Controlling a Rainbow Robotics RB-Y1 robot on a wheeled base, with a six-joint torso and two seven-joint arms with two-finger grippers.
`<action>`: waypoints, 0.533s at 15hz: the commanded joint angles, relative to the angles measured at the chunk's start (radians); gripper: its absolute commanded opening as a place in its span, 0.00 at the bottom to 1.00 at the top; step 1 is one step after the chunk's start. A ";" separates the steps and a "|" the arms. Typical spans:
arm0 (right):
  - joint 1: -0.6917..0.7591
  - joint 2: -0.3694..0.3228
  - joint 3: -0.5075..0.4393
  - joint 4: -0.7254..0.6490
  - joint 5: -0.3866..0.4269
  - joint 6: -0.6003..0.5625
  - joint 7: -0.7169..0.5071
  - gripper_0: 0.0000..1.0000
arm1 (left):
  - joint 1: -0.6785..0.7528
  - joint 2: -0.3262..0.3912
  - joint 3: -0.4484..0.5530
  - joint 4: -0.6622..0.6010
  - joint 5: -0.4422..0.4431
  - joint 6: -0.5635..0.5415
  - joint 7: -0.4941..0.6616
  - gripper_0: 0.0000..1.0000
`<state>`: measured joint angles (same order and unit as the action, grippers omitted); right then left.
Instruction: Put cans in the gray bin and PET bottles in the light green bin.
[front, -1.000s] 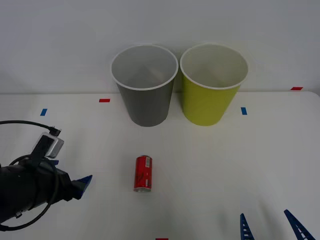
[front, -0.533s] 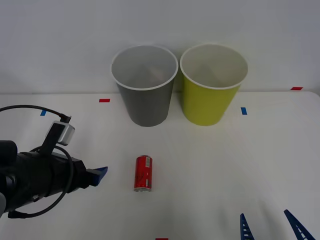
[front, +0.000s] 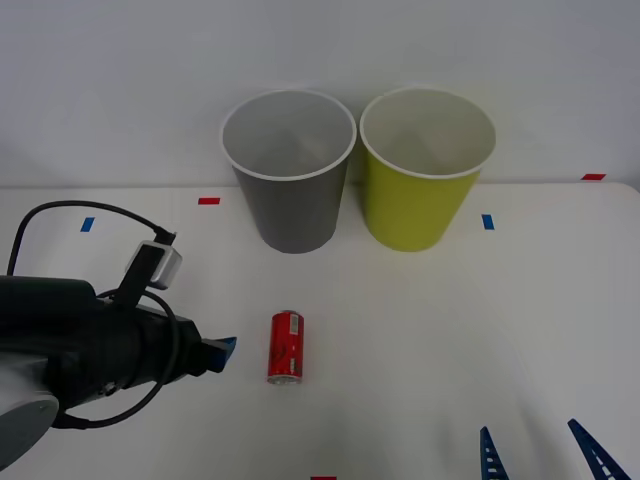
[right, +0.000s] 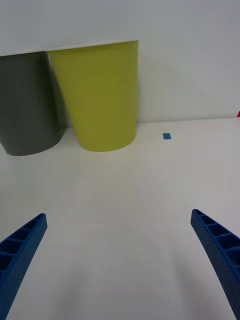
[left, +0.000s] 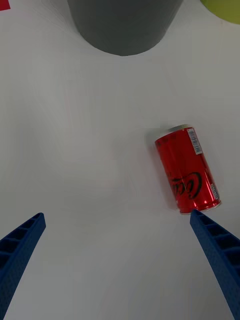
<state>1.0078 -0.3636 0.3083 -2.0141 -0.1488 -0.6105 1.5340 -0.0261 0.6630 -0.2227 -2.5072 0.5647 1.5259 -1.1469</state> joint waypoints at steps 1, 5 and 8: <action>0.000 0.000 0.000 0.000 0.000 0.000 0.000 1.00 | -0.031 0.014 -0.047 0.042 -0.023 -0.053 0.036 1.00; 0.000 0.000 0.000 0.000 0.000 0.000 0.000 1.00 | -0.054 0.012 -0.086 0.045 -0.029 -0.055 0.072 1.00; 0.000 0.000 0.000 0.000 0.000 0.000 0.000 1.00 | -0.086 0.017 -0.146 0.047 -0.051 -0.059 0.211 1.00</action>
<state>1.0078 -0.3636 0.3083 -2.0141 -0.1488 -0.6105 1.5340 -0.0945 0.6759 -0.3349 -2.4614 0.5285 1.4681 -0.9893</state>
